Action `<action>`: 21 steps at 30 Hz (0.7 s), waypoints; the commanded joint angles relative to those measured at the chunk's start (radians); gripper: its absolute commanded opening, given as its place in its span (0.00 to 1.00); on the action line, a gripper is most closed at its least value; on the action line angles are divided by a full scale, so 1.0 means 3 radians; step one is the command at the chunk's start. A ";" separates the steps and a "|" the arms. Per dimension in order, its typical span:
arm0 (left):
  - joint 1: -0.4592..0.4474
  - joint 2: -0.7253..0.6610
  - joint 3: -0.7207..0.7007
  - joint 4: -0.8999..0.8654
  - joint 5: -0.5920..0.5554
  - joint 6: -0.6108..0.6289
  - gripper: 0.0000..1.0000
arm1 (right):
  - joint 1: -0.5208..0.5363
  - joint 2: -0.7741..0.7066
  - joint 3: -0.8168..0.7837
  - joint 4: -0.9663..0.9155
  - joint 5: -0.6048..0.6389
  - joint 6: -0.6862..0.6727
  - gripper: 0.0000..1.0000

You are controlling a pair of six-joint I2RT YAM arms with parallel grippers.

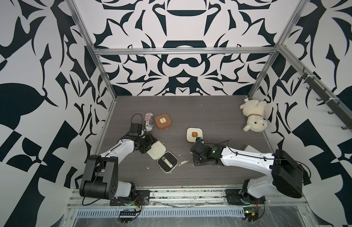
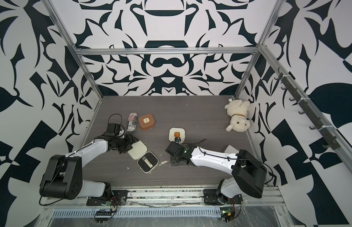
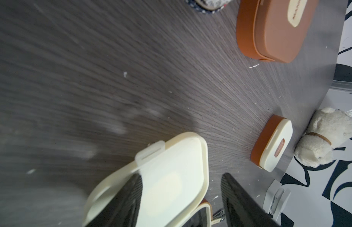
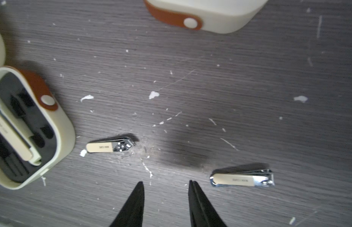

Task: Organize nail clipper sets
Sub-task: Pick up the nail clipper from the center of the board.

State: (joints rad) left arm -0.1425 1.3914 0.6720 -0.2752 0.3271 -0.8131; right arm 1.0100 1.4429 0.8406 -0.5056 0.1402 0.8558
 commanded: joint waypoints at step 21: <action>-0.0011 -0.0026 0.0060 -0.0202 -0.0099 0.0067 0.67 | 0.0156 0.0601 0.0251 0.0580 -0.0297 0.0269 0.32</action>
State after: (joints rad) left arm -0.1444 1.3788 0.6838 -0.3260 0.3023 -0.8101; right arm 1.0538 1.6260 0.8761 -0.3439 0.0494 0.9253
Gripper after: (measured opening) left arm 0.668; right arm 0.315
